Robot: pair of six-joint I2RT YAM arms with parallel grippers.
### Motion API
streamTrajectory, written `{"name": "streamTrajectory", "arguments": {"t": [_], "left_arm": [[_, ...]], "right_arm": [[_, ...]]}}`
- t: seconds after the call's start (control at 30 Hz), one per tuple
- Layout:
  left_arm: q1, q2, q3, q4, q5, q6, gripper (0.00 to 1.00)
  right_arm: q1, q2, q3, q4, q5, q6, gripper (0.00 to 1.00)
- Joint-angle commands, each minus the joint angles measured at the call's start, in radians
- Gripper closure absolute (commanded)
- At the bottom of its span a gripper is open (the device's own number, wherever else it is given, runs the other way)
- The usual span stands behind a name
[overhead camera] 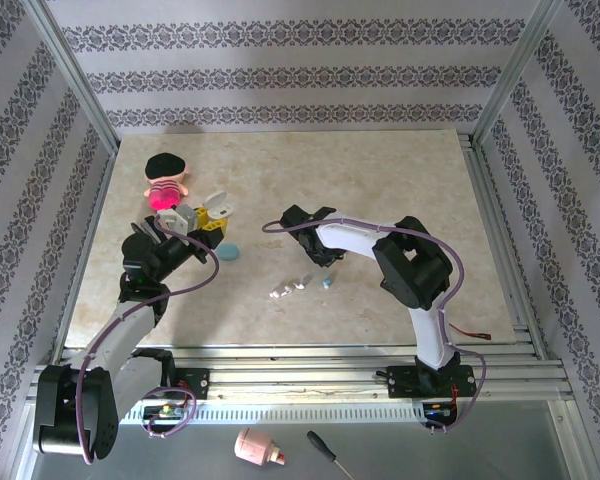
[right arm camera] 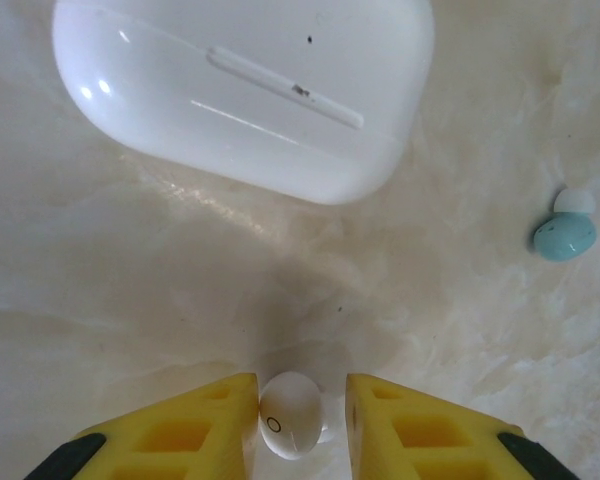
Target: Insert wireless bluetooth earbuds into charging case
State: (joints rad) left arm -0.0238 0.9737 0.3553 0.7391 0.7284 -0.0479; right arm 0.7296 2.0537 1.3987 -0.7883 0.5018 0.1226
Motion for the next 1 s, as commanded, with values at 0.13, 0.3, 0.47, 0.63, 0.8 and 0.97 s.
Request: {"name": "streamTrajectory", "arguments": {"t": [0.13, 0.3, 0.47, 0.63, 0.8, 0.97], "left_arm": [[0.014, -0.013, -0.008, -0.002, 0.009, 0.019, 0.78], [0.013, -0.011, -0.008, 0.003, 0.012, 0.016, 0.78], [0.014, -0.010, -0.008, 0.003, 0.012, 0.014, 0.78], [0.013, -0.011, -0.010, 0.005, 0.012, 0.016, 0.78], [0.013, -0.011, -0.010, 0.008, 0.012, 0.017, 0.78], [0.013, -0.009, -0.010, 0.011, 0.016, 0.014, 0.78]], "right_arm": [[0.007, 0.009, -0.004, -0.034, 0.012, -0.021, 0.69], [0.006, 0.024, -0.009, -0.040, 0.017, -0.024, 0.69], [0.005, 0.040, 0.000, -0.047, 0.013, -0.024, 0.70], [0.001, 0.052, -0.001, -0.055, 0.020, -0.026, 0.70], [-0.011, 0.063, 0.003, -0.076, 0.030, -0.006, 0.73], [-0.019, 0.043, 0.000, -0.079, 0.053, 0.014, 0.78]]}}
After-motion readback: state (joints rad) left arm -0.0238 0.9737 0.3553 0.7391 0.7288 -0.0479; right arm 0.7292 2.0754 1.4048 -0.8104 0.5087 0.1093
